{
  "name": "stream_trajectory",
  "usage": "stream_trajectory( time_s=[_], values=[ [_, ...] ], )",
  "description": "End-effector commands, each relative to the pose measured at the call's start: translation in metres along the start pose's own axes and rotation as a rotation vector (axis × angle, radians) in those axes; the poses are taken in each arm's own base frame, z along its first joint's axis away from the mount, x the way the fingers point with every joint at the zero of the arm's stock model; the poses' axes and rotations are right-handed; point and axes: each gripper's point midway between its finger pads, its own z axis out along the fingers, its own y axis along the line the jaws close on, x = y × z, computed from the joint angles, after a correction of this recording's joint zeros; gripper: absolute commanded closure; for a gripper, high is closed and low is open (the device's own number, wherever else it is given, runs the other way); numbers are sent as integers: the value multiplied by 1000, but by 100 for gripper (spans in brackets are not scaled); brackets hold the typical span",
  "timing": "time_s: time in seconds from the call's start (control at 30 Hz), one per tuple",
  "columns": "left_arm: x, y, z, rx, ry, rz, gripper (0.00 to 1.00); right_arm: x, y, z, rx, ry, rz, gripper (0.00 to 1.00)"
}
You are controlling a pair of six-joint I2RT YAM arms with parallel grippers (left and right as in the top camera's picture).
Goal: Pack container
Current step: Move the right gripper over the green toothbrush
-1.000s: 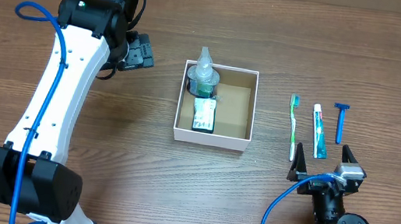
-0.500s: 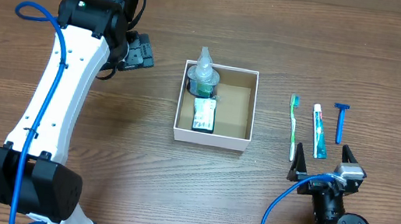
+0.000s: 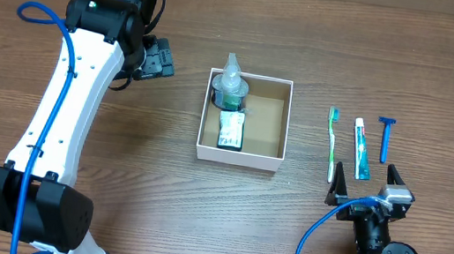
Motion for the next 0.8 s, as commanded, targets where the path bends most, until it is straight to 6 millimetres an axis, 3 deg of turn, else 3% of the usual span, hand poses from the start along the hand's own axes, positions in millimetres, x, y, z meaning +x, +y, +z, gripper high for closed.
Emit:
stream_trajectory(
  time_s=[0.0, 0.17, 0.27, 0.33, 0.4, 0.47, 0.6, 0.67, 0.77],
  values=[
    [-6, 1, -13, 15, -40, 3, 0, 3, 6, 0, -38, 3, 5, 0],
    [-6, 1, -13, 15, -40, 3, 0, -3, 7, 0, -44, -22, 6, 0],
    [-6, 1, -13, 15, -40, 3, 0, -9, 24, -2, -144, -41, 39, 0],
    [-6, 1, -13, 15, -40, 3, 0, -13, 19, -4, -113, -6, 91, 0],
    [-6, 1, -13, 15, -40, 3, 0, -26, 19, -9, -109, 13, 95, 0],
    [-6, 1, -13, 15, -40, 3, 0, -58, 14, -18, -66, 32, 96, 0],
    [-6, 1, -13, 15, -40, 3, 0, -100, 6, -24, -5, 145, 96, 0],
    [-6, 1, -13, 14, -40, 3, 0, -109, 7, -19, 4, 256, 97, 0],
    [-6, 1, -13, 15, -40, 3, 0, -106, 7, -3, 16, 461, 83, 0]
  ],
)
